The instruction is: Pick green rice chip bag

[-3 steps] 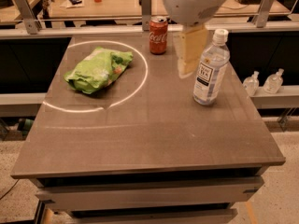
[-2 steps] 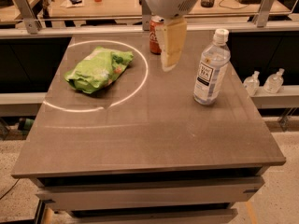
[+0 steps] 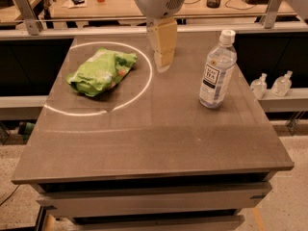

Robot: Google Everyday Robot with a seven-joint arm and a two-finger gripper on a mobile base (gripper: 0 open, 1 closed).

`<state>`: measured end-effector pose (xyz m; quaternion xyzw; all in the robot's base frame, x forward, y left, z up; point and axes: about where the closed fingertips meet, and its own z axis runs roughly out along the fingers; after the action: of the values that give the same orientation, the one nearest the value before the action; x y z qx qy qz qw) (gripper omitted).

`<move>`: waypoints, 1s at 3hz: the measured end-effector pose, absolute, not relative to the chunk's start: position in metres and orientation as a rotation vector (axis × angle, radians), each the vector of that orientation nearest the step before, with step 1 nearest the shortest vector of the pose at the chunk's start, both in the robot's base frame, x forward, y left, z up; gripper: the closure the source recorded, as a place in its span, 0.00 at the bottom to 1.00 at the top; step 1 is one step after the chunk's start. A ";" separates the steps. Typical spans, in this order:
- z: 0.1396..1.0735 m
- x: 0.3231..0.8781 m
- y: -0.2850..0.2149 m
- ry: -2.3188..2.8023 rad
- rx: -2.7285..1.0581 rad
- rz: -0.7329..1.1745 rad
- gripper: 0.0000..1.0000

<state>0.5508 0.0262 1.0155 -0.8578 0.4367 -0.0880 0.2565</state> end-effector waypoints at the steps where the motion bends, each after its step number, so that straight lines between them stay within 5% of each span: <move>1: 1.003 0.550 0.029 1.224 -2.302 -0.219 0.00; 3: 0.953 0.554 0.049 1.279 -2.221 -0.059 0.00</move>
Offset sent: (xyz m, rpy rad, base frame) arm 0.0021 0.0264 -0.0738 0.1365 0.1203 -0.0747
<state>0.5538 0.0492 0.9530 -0.8303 0.4784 -0.0220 0.2851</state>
